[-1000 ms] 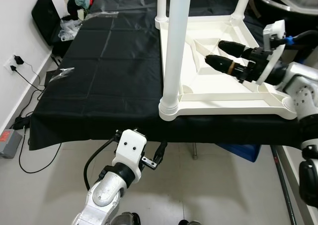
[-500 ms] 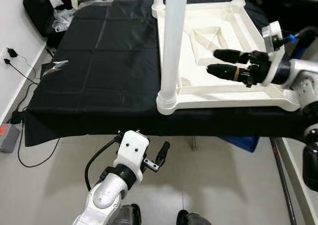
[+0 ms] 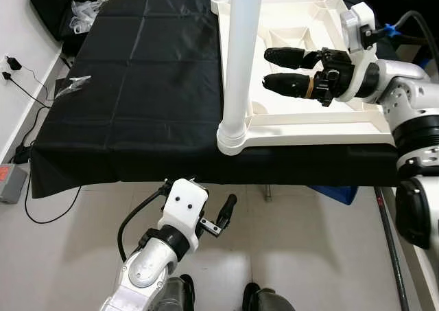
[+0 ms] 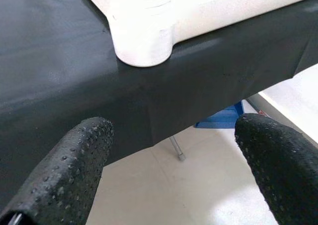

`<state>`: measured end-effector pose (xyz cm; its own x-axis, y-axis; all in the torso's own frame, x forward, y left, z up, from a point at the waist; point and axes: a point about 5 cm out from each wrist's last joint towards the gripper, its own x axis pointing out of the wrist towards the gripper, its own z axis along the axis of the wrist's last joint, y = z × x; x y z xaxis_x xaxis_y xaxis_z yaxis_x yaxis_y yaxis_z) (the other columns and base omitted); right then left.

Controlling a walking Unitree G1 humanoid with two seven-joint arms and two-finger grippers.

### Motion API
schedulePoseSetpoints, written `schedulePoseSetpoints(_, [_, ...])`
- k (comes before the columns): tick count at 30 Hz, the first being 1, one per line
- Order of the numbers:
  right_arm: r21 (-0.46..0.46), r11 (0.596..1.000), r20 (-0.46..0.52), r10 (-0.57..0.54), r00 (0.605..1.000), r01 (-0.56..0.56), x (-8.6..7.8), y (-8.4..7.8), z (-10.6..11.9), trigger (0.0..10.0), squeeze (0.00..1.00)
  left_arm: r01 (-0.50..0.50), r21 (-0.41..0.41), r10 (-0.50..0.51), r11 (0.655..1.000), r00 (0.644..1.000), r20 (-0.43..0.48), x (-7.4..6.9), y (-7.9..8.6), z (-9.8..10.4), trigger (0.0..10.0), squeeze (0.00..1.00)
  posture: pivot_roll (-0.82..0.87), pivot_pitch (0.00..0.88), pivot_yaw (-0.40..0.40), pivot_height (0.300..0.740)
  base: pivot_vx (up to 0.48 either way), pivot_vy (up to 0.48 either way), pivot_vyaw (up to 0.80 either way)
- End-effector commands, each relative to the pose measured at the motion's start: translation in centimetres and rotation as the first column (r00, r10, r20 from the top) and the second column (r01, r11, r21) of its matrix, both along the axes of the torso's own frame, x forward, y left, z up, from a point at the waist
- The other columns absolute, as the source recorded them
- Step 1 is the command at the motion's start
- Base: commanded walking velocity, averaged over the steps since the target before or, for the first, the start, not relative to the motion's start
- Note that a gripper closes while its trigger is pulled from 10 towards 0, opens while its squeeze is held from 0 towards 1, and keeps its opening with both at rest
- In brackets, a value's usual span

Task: Building children table

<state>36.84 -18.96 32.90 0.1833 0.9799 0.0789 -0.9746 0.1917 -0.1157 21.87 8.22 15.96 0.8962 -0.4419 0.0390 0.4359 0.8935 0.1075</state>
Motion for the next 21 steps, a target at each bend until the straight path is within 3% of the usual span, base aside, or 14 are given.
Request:
schedulePoseSetpoints(1, [0.006, 1.0, 0.023, 0.021, 1.0, -0.021, 0.0, 0.4, 0.5, 10.0, 0.0, -0.003, 0.02, 0.003, 1.0, 1.0, -0.017, -0.3, 0.0, -0.5, 10.0, 0.0, 0.14, 0.276, -0.031, 0.74, 0.0, 0.0, 0.0])
schedulePoseSetpoints(10, [0.027, 0.993, 0.016, 0.111, 0.994, -0.111, 0.0, 2.3, 0.6, 10.0, 0.0, -0.006, 0.025, 0.007, 1.0, 1.0, -0.017, -0.4, 0.0, -0.7, 10.0, 0.0, 0.15, 0.256, -0.04, 0.74, 0.0, 0.0, 0.0])
schedulePoseSetpoints(12, [0.028, 0.991, 0.024, 0.132, 0.991, -0.133, 0.2, 3.6, 0.6, 10.0, 0.0, -0.005, 0.025, 0.005, 1.0, 1.0, -0.012, -0.4, -0.1, -0.7, 10.0, 0.0, 0.15, 0.25, -0.045, 0.74, 0.0, 0.0, 0.0])
schedulePoseSetpoints(15, [0.061, 0.992, 0.044, 0.109, 0.993, -0.112, 0.5, 4.9, 1.0, 10.0, 0.0, -0.013, 0.013, 0.013, 1.0, 1.0, 0.006, -0.4, 0.0, -0.4, 10.0, 0.0, 0.16, 0.246, -0.049, 0.74, 0.0, 0.0, 0.0])
schedulePoseSetpoints(21, [0.066, 0.989, 0.061, 0.127, 0.99, -0.131, 0.5, 5.9, 1.1, 10.0, 0.0, -0.047, 0.009, 0.047, 0.999, 0.998, 0.039, -0.5, 0.2, 0.0, 10.0, 0.0, 0.16, 0.242, -0.06, 0.74, 0.0, 0.0, 0.0])
